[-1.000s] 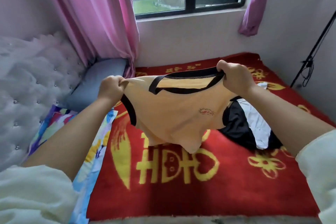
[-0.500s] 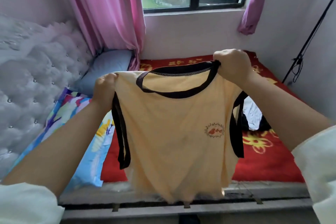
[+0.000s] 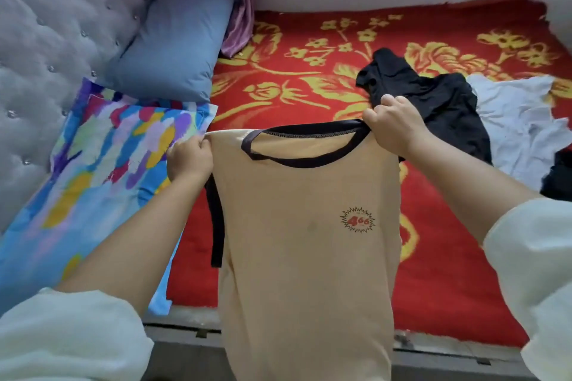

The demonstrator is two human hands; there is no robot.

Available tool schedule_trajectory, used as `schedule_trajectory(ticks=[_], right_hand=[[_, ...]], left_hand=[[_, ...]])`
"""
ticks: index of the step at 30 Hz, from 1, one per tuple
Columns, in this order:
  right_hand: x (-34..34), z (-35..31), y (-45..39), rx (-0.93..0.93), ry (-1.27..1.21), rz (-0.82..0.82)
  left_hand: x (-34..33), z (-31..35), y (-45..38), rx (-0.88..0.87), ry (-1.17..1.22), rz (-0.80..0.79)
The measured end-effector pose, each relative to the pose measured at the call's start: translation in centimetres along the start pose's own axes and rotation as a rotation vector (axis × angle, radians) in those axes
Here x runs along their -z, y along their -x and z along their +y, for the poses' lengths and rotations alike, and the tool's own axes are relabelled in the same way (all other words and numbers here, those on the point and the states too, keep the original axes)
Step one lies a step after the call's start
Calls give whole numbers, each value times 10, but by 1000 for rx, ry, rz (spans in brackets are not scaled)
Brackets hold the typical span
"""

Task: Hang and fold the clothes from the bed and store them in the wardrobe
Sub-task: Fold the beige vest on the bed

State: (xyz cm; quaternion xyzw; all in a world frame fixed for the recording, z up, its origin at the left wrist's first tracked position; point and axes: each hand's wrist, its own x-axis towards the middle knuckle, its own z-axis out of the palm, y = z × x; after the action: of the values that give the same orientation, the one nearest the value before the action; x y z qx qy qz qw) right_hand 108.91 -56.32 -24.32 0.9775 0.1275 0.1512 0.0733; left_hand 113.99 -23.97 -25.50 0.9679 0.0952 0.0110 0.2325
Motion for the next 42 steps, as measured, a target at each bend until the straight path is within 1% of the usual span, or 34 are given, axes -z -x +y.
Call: schedule_trajectory(ticks=[3, 4, 7, 9, 10, 12, 13, 14, 15, 18, 20, 23, 25, 27, 29, 31, 33, 35, 37, 39, 40, 42], right_hand=[[-63, 10, -46, -42, -56, 64], [-84, 12, -59, -78, -89, 56], [-133, 16, -82, -396, -258, -65], [-168, 21, -97, -641, -394, -243], [-182, 23, -102, -700, -439, -265], [-213, 26, -116, -725, -419, -239], [-227, 30, -123, -720, -384, -252], [-245, 34, -134, -698, -344, -283], [-260, 39, -142, -653, -274, -319], [-293, 50, -170, -478, -84, -363], [-315, 57, -190, -432, 9, -383], [-348, 66, -215, -462, 79, -416], [-370, 65, -226, -526, 45, -427], [-393, 63, -233, -635, -37, -424], [-412, 58, -235, -714, -145, -416], [-432, 53, -227, -786, -294, -445], [-449, 53, -214, -786, -460, -439], [-456, 61, -199, -800, -644, -345], [-449, 74, -181, -895, -870, -259], [-440, 82, -153, -1023, -969, -176], [-437, 83, -135, -1100, -1016, -95], [-429, 77, -97, -1291, -1213, 43]], left_hand=[[-43, 5, -53, 65, -67, -2], [-58, 6, -70, 88, -80, -8], [-97, 3, -108, 137, -45, -45], [-128, -2, -136, 221, 104, -66], [-144, -4, -148, 277, 222, -81], [-177, -6, -173, 405, 512, -115], [-192, -8, -184, 455, 604, -117], [-212, -12, -198, 482, 634, -120], [-227, -14, -210, 482, 613, -123], [-260, -18, -245, 377, 465, -76], [-275, -15, -268, 302, 342, -66], [-295, -5, -300, 233, 222, -80], [-311, -2, -320, 225, 167, -93], [-329, -5, -335, 248, 144, -89], [-344, -7, -339, 251, 186, -73], [-359, -12, -336, 187, 224, -97], [-371, -22, -328, 78, 230, -155], [-380, -37, -326, -17, 255, -209], [-381, -47, -327, -67, 313, -273], [-378, -51, -322, -96, 333, -311], [-377, -50, -314, -141, 304, -313], [-375, -47, -283, -243, 190, -281]])
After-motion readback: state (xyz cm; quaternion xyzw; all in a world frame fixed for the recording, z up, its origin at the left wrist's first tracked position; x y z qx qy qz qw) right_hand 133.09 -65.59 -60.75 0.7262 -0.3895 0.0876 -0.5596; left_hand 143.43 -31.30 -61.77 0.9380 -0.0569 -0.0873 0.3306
